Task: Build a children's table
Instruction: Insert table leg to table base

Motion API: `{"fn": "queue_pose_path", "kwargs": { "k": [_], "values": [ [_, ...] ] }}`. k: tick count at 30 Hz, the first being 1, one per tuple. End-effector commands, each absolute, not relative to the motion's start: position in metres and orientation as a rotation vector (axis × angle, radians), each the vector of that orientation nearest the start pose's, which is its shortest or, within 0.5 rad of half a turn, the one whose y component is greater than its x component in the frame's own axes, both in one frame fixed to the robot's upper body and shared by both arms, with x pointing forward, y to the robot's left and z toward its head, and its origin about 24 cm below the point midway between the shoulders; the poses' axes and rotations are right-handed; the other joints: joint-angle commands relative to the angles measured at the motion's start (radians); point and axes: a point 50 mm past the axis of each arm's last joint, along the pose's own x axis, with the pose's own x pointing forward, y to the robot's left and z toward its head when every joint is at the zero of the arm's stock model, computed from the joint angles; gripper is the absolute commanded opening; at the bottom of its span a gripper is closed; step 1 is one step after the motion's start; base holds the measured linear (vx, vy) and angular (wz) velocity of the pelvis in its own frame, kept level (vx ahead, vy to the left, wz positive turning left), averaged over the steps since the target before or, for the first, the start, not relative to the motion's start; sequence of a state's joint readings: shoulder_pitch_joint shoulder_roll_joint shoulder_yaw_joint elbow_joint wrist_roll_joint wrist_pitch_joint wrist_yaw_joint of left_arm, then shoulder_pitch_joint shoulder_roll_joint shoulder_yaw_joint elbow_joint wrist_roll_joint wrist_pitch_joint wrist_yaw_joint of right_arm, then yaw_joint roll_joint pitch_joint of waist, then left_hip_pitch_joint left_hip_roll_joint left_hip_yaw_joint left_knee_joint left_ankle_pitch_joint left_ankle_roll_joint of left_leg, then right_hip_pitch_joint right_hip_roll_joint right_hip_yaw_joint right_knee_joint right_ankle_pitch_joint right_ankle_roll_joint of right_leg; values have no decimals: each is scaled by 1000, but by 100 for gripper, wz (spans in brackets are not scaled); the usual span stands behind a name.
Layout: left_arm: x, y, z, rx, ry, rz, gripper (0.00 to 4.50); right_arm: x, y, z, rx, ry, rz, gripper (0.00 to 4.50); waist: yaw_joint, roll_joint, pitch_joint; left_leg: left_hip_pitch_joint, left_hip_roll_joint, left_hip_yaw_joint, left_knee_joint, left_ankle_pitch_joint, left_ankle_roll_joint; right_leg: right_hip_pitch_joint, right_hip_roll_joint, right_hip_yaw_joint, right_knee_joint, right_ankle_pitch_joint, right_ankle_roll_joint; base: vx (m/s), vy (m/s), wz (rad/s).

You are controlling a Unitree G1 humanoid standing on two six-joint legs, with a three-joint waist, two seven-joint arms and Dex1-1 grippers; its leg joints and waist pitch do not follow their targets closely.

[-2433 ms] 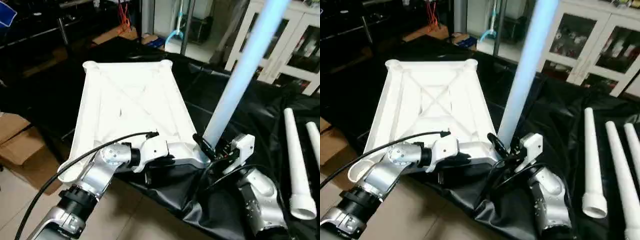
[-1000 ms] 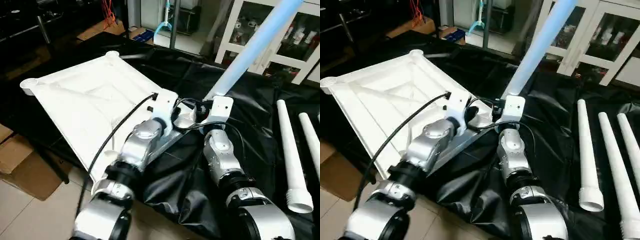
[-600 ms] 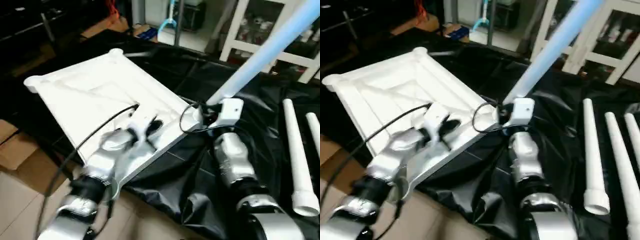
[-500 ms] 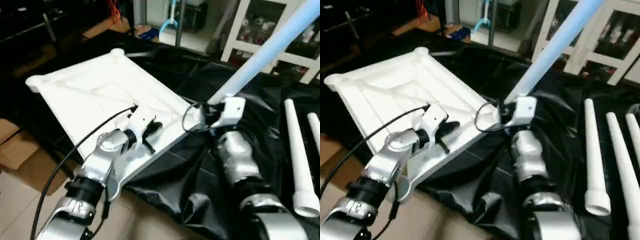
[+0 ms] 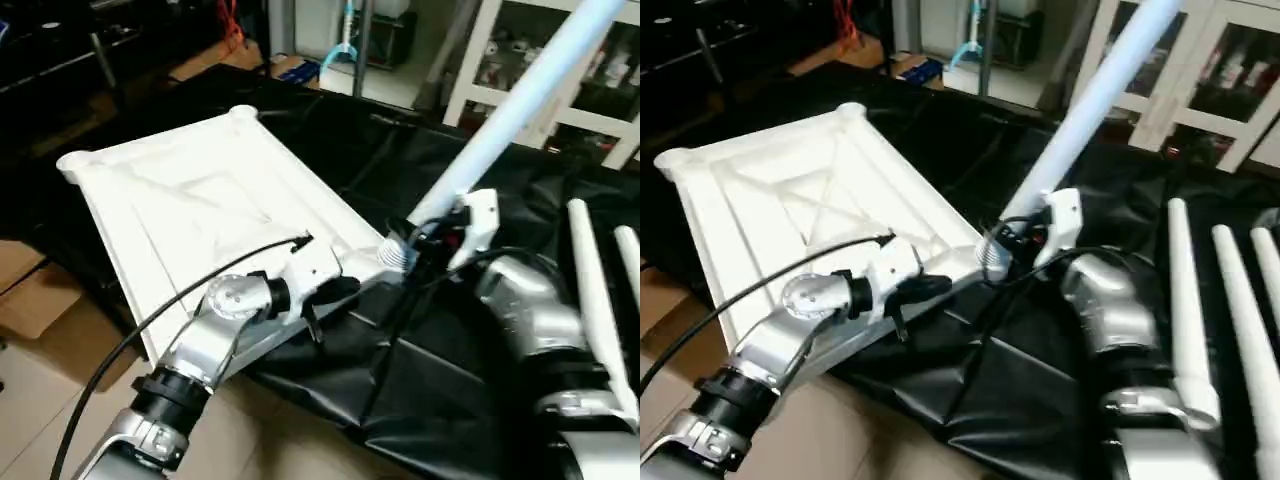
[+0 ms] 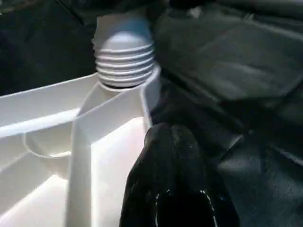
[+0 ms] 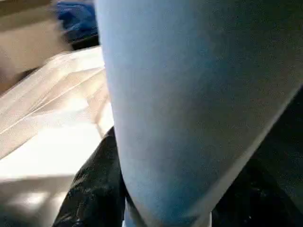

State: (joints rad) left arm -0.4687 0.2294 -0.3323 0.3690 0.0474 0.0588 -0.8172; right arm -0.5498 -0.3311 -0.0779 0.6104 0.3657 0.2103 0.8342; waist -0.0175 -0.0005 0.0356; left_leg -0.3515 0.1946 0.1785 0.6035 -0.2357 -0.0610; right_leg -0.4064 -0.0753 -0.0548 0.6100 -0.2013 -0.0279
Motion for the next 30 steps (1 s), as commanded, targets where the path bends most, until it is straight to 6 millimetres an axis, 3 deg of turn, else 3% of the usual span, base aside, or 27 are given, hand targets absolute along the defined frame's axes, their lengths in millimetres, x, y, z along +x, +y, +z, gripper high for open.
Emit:
{"fn": "queue_pose_path", "kwargs": {
  "k": [1, 6, 9, 13, 14, 15, 16, 20, 22, 26, 27, 29, 30],
  "values": [
    [302, 79, 50, 450, 175, -1105, 0, 328, -195, 68, 178, 260, 824, 187, 9, -10, -62, 2, 39, -4, -51, 87, 209, 66, -59, 44, -38, 181, -316, 0, 0, 0],
    [300, 80, 44, 483, 195, -1102, 0, 321, -204, 68, 142, 293, 843, 187, 25, -14, -61, 3, 41, -4, -47, 113, 223, 59, -63, 42, -36, 141, -311, 0, 0, 0],
    [298, 82, 39, 514, 203, -1108, 0, 321, -205, 72, 129, 285, 835, 187, 25, -14, -59, 2, 41, -5, -48, 81, 201, 58, -64, 42, -41, 70, -299, 0, 0, 0],
    [298, 83, 39, 517, 185, -1100, 0, 325, -203, 85, 133, 210, 824, 187, 27, -8, -61, 2, 40, -7, -48, 82, 185, 59, -62, 42, -39, 84, -297, 0, 0, 0],
    [304, 84, 46, 460, 155, -1058, 20, 332, -201, 103, 156, 87, 792, 187, 26, -7, -62, 2, 39, -6, -47, 90, 183, 59, -62, 43, -37, 100, -299, 0, 0, 0],
    [304, 84, 47, 455, 152, -1054, 41, 333, -201, 106, 159, 69, 788, 187, 25, -8, -63, 1, 39, -5, -46, 94, 183, 59, -63, 44, -36, 112, -300, 0, 0, 0],
    [311, 86, 59, 364, 109, -1022, 41, 337, -200, 121, 169, -35, 757, 187, 25, -10, -66, 0, 39, -6, -44, 111, 187, 60, -62, 43, -32, 140, -304, 0, 0, 0],
    [315, 93, 77, 227, 49, -1025, 66, 339, -196, 139, 201, -118, 756, 187, 29, -7, -70, -3, 34, -5, -36, 148, 210, 57, -56, 43, -21, 201, -322, 0, 0, 0],
    [316, 106, 95, 86, 8, -1061, 82, 338, -189, 149, 197, -129, 789, 187, 29, -2, -64, -6, 33, -4, -37, 125, 212, 54, -56, 42, -24, 169, -321, 0, 0, 0],
    [322, 119, 128, -110, -99, -1061, 116, 333, -175, 153, 127, -82, 880, 187, 26, 1, -60, -2, 34, -4, -41, 71, 175, 52, -52, 41, -29, 105, -317, 0, 0, 0],
    [326, 116, 150, -208, -181, -1056, 124, 329, -168, 155, 98, -50, 943, 187, 27, -3, -60, -3, 33, -3, -42, 52, 158, 55, -52, 41, -29, 86, -316, 0, 0, 0],
    [327, 113, 160, -255, -214, -1068, 133, 327, -164, 155, 85, -28, 980, 187, 33, 2, -60, 0, 35, -3, -42, 47, 143, 54, -53, 43, -29, 93, -320, 0, 0, 0],
    [326, 105, 174, -317, -256, -1108, 138, 320, -160, 152, 32, 27, 1061, 187, 34, -2, -58, -2, 34, -2, -42, 47, 139, 57, -51, 43, -28, 99, -319, 0, 0, 0]
  ]
}}
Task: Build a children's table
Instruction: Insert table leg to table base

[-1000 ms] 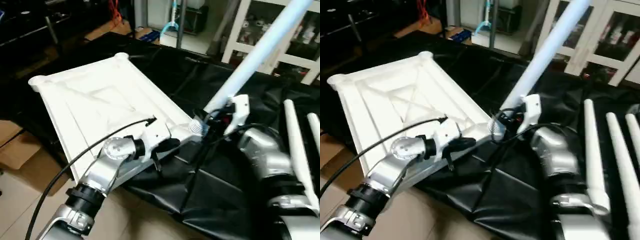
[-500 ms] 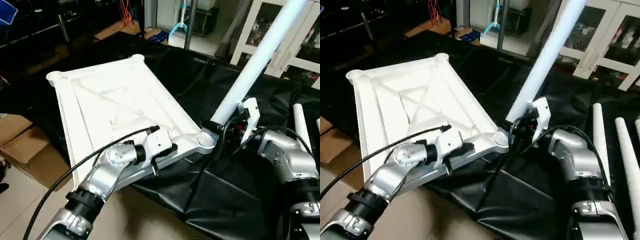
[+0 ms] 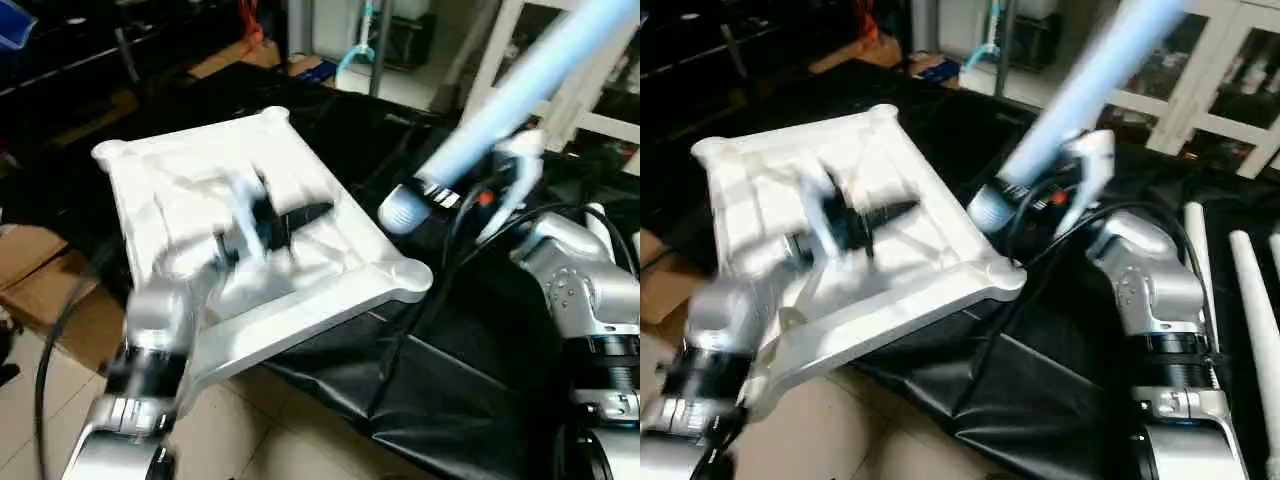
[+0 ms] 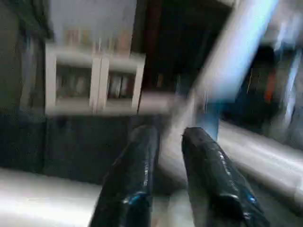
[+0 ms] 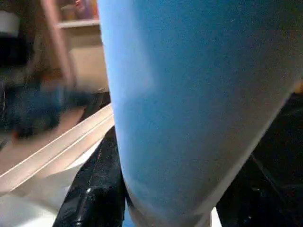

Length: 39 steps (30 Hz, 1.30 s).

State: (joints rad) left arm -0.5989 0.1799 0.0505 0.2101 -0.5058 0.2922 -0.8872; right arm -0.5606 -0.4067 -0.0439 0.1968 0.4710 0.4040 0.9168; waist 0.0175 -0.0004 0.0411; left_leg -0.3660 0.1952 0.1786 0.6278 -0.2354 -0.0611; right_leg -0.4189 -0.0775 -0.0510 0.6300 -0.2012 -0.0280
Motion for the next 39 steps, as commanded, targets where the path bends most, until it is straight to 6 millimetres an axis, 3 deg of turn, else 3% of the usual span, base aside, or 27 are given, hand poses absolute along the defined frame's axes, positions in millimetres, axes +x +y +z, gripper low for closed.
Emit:
{"fn": "queue_pose_path", "kwargs": {
  "k": [1, 4, 7, 10, 16, 20, 22, 24, 25, 27, 28, 29, 30, 31, 32, 35, 36, 39],
  "values": [
    [324, 94, 191, -386, -303, -1174, 148, 310, -155, 147, -57, 104, 1173, 187, 9, -4, -66, 15, 33, -2, -63, 61, 142, 73, -47, 40, -45, 124, -315, 0, 0, 0],
    [321, 87, 203, -432, -317, -1239, 172, 301, -153, 143, -97, 164, 1255, 187, 18, -10, -66, 7, 30, -2, -58, 99, 165, 74, -51, 43, -40, 173, -316, 0, 0, 0],
    [316, 78, 211, -444, -301, -1324, 193, 291, -153, 141, -118, 243, 1338, 187, 21, -10, -66, 5, 29, -3, -56, 100, 174, 77, -52, 44, -42, 154, -305, 0, 0, 0],
    [310, 69, 214, -452, -256, -1398, 213, 282, -155, 141, -136, 306, 1391, 187, 22, -8, -65, 5, 30, -5, -57, 90, 167, 76, -51, 44, -45, 121, -296, 0, 0, 0],
    [296, 66, 221, -570, -206, -1545, 253, 274, -156, 143, -150, 380, 1451, 187, 22, -7, -66, 8, 30, -3, -55, 81, 149, 74, -48, 43, -43, 115, -310, 0, 0, 0],
    [297, 64, 218, -499, -191, -1543, 296, 266, -158, 145, -159, 444, 1501, 187, 21, -11, -66, 8, 30, -4, -54, 86, 158, 76, -48, 43, -44, 111, -298, 0, 0, 0],
    [296, 63, 222, -528, -189, -1579, 308, 264, -161, 145, -162, 467, 1502, 187, 22, -6, -65, 9, 32, -5, -54, 87, 161, 76, -50, 44, -45, 93, -290, 0, 0, 0],
    [295, 60, 226, -542, -184, -1598, 323, 265, -165, 144, -176, 480, 1488, 187, 23, 8, -67, 11, 30, -5, -52, 82, 146, 73, -49, 43, -45, 92, -296, 0, 0, 0],
    [295, 59, 224, -522, -168, -1597, 333, 265, -165, 144, -179, 481, 1481, 187, 22, 0, -67, 9, 30, -5, -52, 79, 143, 76, -48, 43, -46, 100, -300, 0, 0, 0],
    [295, 57, 221, -480, -141, -1592, 343, 265, -166, 144, -180, 482, 1473, 187, 23, -3, -68, 7, 29, -6, -51, 83, 147, 78, -49, 43, -43, 104, -297, 0, 0, 0],
    [301, 54, 214, -392, -105, -1533, 353, 266, -166, 144, -182, 487, 1465, 187, 22, -13, -69, 5, 28, -5, -51, 92, 150, 81, -48, 44, -43, 114, -295, 0, 0, 0],
    [306, 54, 211, -338, -85, -1482, 360, 266, -166, 144, -189, 491, 1458, 187, 21, -11, -68, 5, 30, -8, -51, 96, 157, 79, -48, 44, -45, 111, -291, 0, 0, 0],
    [308, 54, 210, -323, -79, -1466, 360, 267, -165, 144, -192, 492, 1456, 187, 19, -3, -70, 8, 29, -7, -47, 107, 166, 76, -46, 43, -45, 111, -281, 0, 0, 0],
    [314, 57, 207, -325, -68, -1421, 324, 268, -165, 144, -204, 497, 1450, 187, 19, 0, -68, 6, 29, -8, -48, 105, 163, 78, -48, 43, -45, 102, -281, 0, 0, 0],
    [316, 58, 206, -339, -63, -1408, 324, 268, -165, 143, -213, 502, 1446, 187, 20, 3, -70, 6, 29, -8, -48, 109, 155, 78, -49, 43, -44, 106, -285, 0, 0, 0],
    [317, 58, 212, -456, -53, -1427, 318, 269, -167, 141, -249, 525, 1434, 187, 22, 2, -74, 8, 27, -7, -46, 112, 142, 80, -47, 43, -39, 143, -304, 0, 0, 0],
    [317, 58, 213, -461, -54, -1432, 293, 269, -167, 141, -249, 525, 1434, 187, 24, 0, -74, 5, 25, -8, -45, 121, 147, 81, -47, 43, -36, 169, -313, 0, 0, 0],
    [315, 57, 218, -498, -74, -1459, 276, 270, -168, 139, -246, 530, 1435, 187, 26, -3, -72, 3, 25, -7, -45, 114, 161, 81, -48, 42, -37, 167, -320, 0, 0, 0]
  ]
}}
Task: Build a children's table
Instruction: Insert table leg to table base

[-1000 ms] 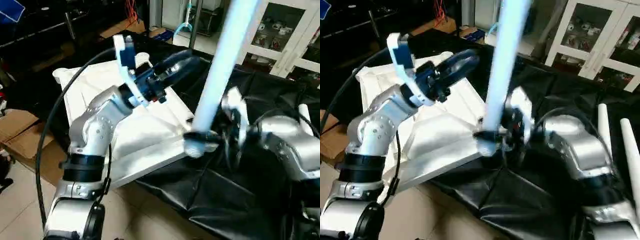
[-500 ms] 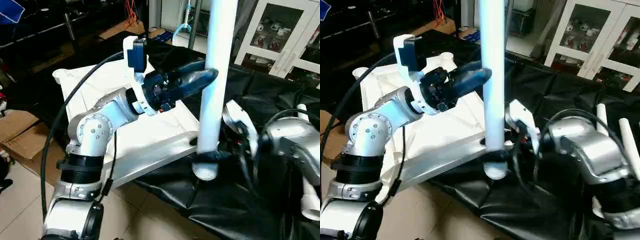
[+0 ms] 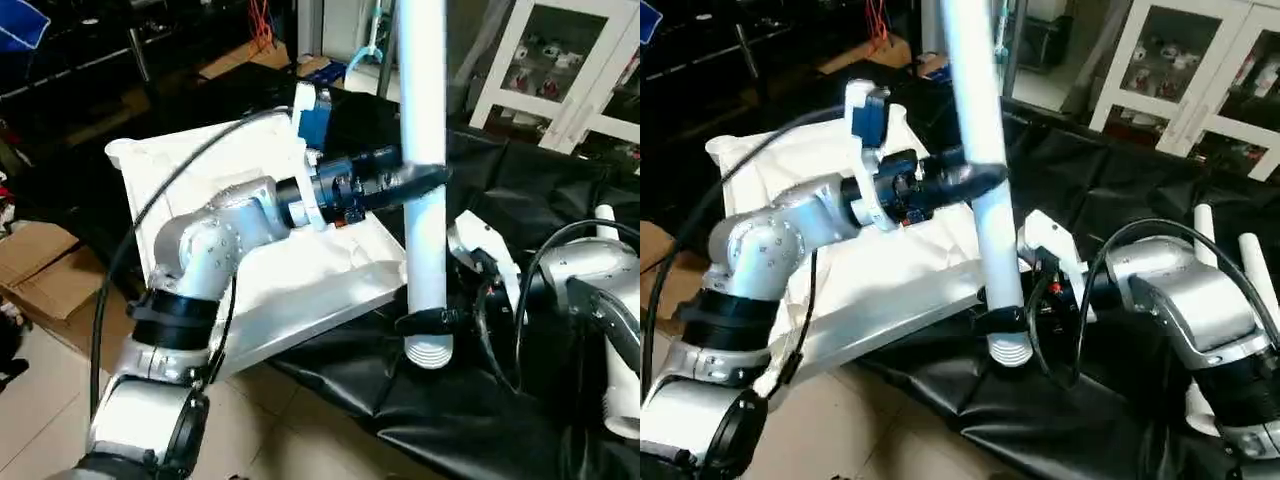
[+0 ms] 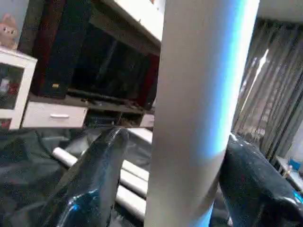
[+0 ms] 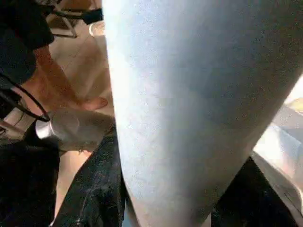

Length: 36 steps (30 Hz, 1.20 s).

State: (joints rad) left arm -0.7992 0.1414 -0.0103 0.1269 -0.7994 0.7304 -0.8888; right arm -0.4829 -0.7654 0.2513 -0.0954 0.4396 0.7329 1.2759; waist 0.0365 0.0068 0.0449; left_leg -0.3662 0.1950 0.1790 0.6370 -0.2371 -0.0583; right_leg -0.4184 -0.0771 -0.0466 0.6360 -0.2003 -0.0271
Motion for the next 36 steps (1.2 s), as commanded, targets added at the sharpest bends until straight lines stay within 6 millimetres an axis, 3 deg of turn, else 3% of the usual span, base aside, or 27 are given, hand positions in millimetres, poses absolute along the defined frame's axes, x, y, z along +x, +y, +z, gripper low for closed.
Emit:
{"fn": "queue_pose_path", "kwargs": {
  "k": [1, 2, 3, 4, 6, 8, 13, 14, 15, 16, 17, 20, 21, 22, 23, 25, 26, 28, 33, 34, 35, 36],
  "values": [
    [314, 58, 220, -501, -82, -1459, 276, 270, -167, 137, -250, 533, 1435, 187, 8, -14, -77, 4, 27, -7, -54, 113, 162, 81, -50, 38, -43, 158, -319, 0, 0, 0],
    [314, 60, 222, -509, -93, -1461, 262, 270, -167, 136, -254, 537, 1436, 187, 8, -22, -76, 3, 27, -6, -55, 109, 164, 81, -49, 38, -45, 142, -314, 0, 0, 0],
    [314, 61, 224, -519, -100, -1464, 246, 270, -167, 135, -255, 539, 1438, 187, 11, -18, -75, 3, 27, -7, -54, 108, 162, 81, -51, 38, -42, 134, -313, 0, 0, 0],
    [314, 64, 225, -546, -108, -1467, 238, 270, -165, 133, -255, 542, 1448, 187, 10, -28, -74, 3, 27, -5, -54, 105, 162, 80, -50, 38, -45, 119, -308, 0, 0, 0],
    [314, 66, 226, -563, -112, -1462, 236, 271, -164, 132, -263, 543, 1452, 187, 13, -26, -71, 2, 27, -5, -55, 87, 152, 79, -52, 39, -46, 70, -299, 0, 0, 0],
    [315, 68, 226, -577, -111, -1455, 203, 272, -163, 131, -271, 542, 1450, 187, 15, -25, -72, 5, 28, -5, -54, 84, 144, 76, -52, 39, -45, 53, -293, 0, 0, 0],
    [316, 74, 223, -629, -70, -1400, 171, 278, -160, 129, -300, 531, 1457, 187, 17, -40, -71, 0, 28, -4, -52, 98, 143, 76, -53, 40, -39, 53, -286, 0, 0, 0],
    [316, 75, 222, -620, -62, -1389, 168, 278, -160, 129, -305, 528, 1458, 187, 19, -37, -70, 2, 28, -4, -51, 104, 144, 73, -53, 40, -41, 51, -283, 0, 0, 0],
    [317, 75, 220, -615, -57, -1379, 168, 279, -159, 128, -307, 527, 1459, 187, 18, -46, -71, 2, 28, -3, -52, 109, 146, 74, -51, 40, -41, 54, -281, 0, 0, 0],
    [317, 76, 220, -618, -53, -1369, 168, 279, -159, 129, -308, 524, 1460, 187, 21, -42, -72, 2, 27, -4, -50, 125, 150, 73, -51, 40, -37, 73, -281, 0, 0, 0],
    [318, 76, 219, -623, -47, -1352, 168, 280, -158, 129, -309, 519, 1461, 187, 21, -51, -73, 3, 27, -2, -49, 134, 154, 73, -50, 40, -36, 87, -281, 0, 0, 0],
    [320, 79, 218, -623, -33, -1306, 166, 282, -156, 130, -316, 504, 1470, 187, 26, -49, -75, 3, 28, -4, -46, 160, 164, 71, -52, 40, -29, 124, -295, 0, 0, 0],
    [320, 80, 217, -623, -27, -1291, 166, 283, -155, 130, -319, 497, 1475, 187, 24, -82, -75, 2, 26, 1, -45, 177, 179, 72, -48, 39, -30, 148, -294, 0, 0, 0],
    [321, 81, 216, -624, -27, -1279, 166, 283, -154, 130, -320, 494, 1478, 187, 29, -90, -73, -3, 25, 0, -46, 176, 178, 74, -52, 39, -28, 133, -286, 0, 0, 0],
    [321, 82, 216, -624, -26, -1264, 166, 284, -153, 130, -320, 491, 1481, 187, 33, -78, -74, -2, 27, -2, -44, 178, 174, 72, -56, 40, -22, 126, -287, 0, 0, 0],
    [322, 85, 215, -626, -32, -1241, 166, 284, -151, 130, -320, 483, 1489, 187, 32, -71, -76, 3, 28, -1, -42, 207, 171, 64, -51, 40, -21, 158, -289, 0, 0, 0],
    [323, 90, 216, -631, -44, -1199, 166, 286, -147, 132, -310, 456, 1507, 187, 31, -96, -78, 2, 28, 2, -40, 226, 174, 65, -48, 39, -16, 210, -302, 0, 0, 0],
    [324, 92, 216, -630, -46, -1191, 166, 287, -145, 133, -307, 448, 1510, 187, 34, -91, -76, 1, 27, 2, -41, 215, 171, 64, -50, 40, -18, 206, -304, 0, 0, 0],
    [327, 97, 219, -628, -53, -1152, 166, 293, -139, 136, -284, 387, 1490, 187, 36, -95, -72, 4, 29, 2, -45, 178, 142, 65, -50, 41, -21, 176, -307, 0, 0, 0],
    [332, 102, 223, -613, -68, -1117, 166, 298, -135, 140, -213, 340, 1444, 187, 36, -81, -70, 4, 29, 1, -46, 169, 135, 63, -50, 42, -22, 171, -308, 0, 0, 0],
    [332, 102, 223, -613, -68, -1117, 166, 298, -135, 140, -213, 340, 1444, 222, 33, -87, -70, 4, 27, 2, -46, 162, 131, 63, -48, 42, -24, 165, -303, 0, 0, 0],
    [333, 104, 224, -608, -75, -1109, 166, 299, -134, 141, -195, 325, 1429, 222, 34, -89, -71, 5, 28, 1, -48, 153, 121, 66, -49, 42, -23, 161, -303, 0, 0, 0]
  ]
}}
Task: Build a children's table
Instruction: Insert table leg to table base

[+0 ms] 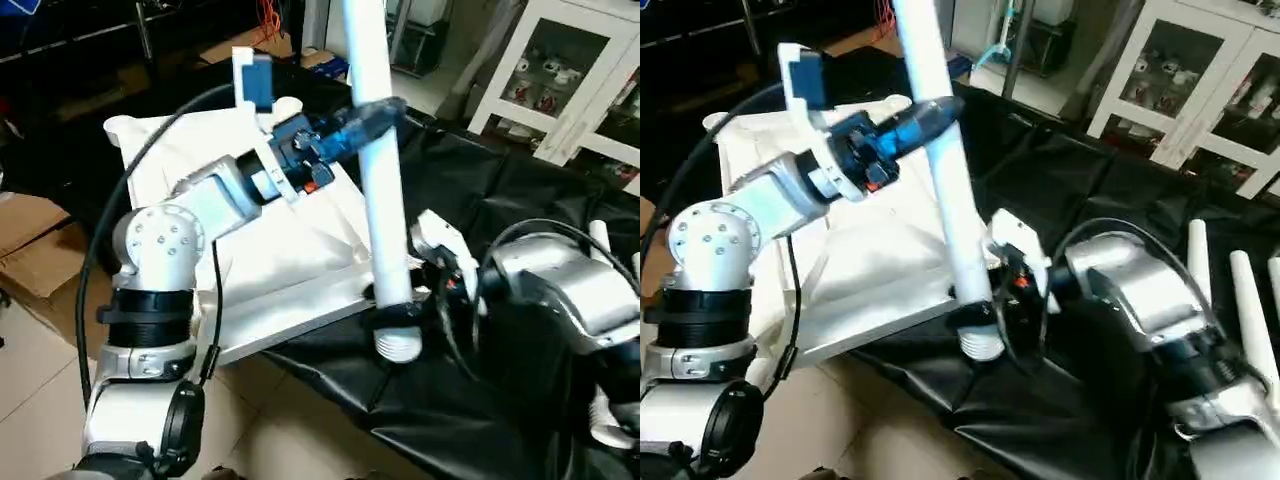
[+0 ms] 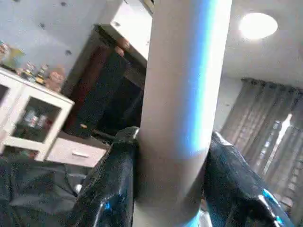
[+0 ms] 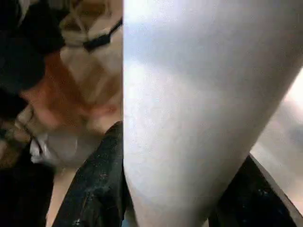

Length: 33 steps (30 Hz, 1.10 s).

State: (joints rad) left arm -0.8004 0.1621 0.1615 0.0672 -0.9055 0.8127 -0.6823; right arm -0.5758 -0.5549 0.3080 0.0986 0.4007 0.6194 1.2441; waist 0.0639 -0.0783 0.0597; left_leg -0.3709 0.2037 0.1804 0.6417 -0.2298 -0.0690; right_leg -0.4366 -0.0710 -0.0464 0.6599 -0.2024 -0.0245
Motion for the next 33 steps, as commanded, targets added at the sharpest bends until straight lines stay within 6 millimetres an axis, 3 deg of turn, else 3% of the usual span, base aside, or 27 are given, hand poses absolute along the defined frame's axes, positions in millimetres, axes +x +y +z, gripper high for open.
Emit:
{"fn": "queue_pose_path", "kwargs": {
  "k": [1, 2, 3, 4, 5, 6, 8, 10, 14, 16, 18, 22, 25, 31, 33],
  "values": [
    [334, 106, 227, -601, -89, -1100, 166, 301, -134, 143, -179, 319, 1417, 257, 8, 6, -85, 10, 18, -1, -53, 135, 122, 84, -53, 42, -46, 161, -304, 0, 0, 0],
    [335, 107, 228, -599, -95, -1097, 166, 301, -134, 143, -173, 317, 1413, 261, 6, 2, -84, 9, 18, 0, -53, 126, 119, 85, -51, 42, -50, 158, -298, 0, 0, 0],
    [336, 109, 235, -575, -130, -1094, 165, 302, -134, 145, -168, 310, 1405, 270, 8, 14, -83, 11, 16, -2, -55, 110, 103, 86, -51, 43, -50, 146, -289, 0, 0, 0],
    [337, 111, 239, -558, -155, -1093, 163, 303, -134, 146, -166, 307, 1401, 282, 6, 7, -84, 11, 15, -2, -56, 100, 94, 89, -50, 43, -51, 140, -281, 0, 0, 0],
    [337, 111, 239, -558, -155, -1093, 161, 303, -134, 146, -166, 307, 1401, 300, 7, 9, -85, 10, 16, -2, -57, 101, 85, 90, -51, 44, -49, 153, -286, 0, 0, 0],
    [338, 111, 246, -539, -179, -1104, 161, 304, -136, 152, -155, 289, 1390, 300, 7, 13, -84, 10, 16, -2, -58, 100, 82, 89, -50, 44, -50, 157, -288, 0, 0, 0],
    [338, 110, 254, -523, -205, -1116, 161, 308, -138, 163, -129, 237, 1365, 313, 5, 8, -86, 10, 15, -2, -57, 112, 81, 91, -47, 44, -48, 187, -294, 0, 0, 0],
    [340, 110, 268, -513, -251, -1117, 161, 315, -144, 186, -84, 114, 1306, 344, 7, 12, -87, 10, 15, -2, -56, 112, 77, 91, -47, 44, -45, 208, -305, 0, 0, 0],
    [341, 113, 276, -511, -278, -1110, 161, 320, -149, 200, -48, 41, 1264, 352, 7, 12, -87, 7, 13, -2, -56, 110, 67, 96, -45, 45, -43, 228, -311, 0, 0, 0],
    [343, 117, 286, -510, -303, -1102, 161, 323, -157, 215, -3, -17, 1228, 353, 8, 22, -88, 9, 11, -3, -55, 110, 65, 97, -42, 45, -43, 254, -318, 0, 0, 0],
    [344, 120, 298, -515, -336, -1107, 161, 324, -162, 226, 49, -26, 1215, 353, 7, 19, -91, 10, 8, -3, -56, 98, 66, 99, -40, 43, -44, 245, -319, 0, 0, 0],
    [342, 121, 311, -536, -379, -1138, 161, 324, -163, 232, 81, -3, 1222, 353, 8, 24, -86, 9, 11, -5, -57, 90, 54, 99, -42, 43, -45, 242, -327, 0, 0, 0],
    [340, 121, 317, -553, -401, -1148, 161, 321, -160, 234, 98, 14, 1243, 353, 12, 18, -86, 9, 11, -3, -58, 93, 50, 101, -41, 43, -44, 252, -334, 0, 0, 0],
    [339, 122, 332, -588, -463, -1156, 161, 312, -153, 238, 124, 40, 1323, 353, 19, 17, -86, 9, 11, -3, -57, 96, 50, 101, -42, 44, -45, 236, -321, 0, 0, 0],
    [338, 123, 335, -606, -473, -1167, 161, 311, -151, 242, 139, 25, 1332, 353, 24, 24, -86, 10, 12, -4, -56, 99, 45, 99, -43, 44, -43, 245, -322, 0, 0, 0]
  ]
}}
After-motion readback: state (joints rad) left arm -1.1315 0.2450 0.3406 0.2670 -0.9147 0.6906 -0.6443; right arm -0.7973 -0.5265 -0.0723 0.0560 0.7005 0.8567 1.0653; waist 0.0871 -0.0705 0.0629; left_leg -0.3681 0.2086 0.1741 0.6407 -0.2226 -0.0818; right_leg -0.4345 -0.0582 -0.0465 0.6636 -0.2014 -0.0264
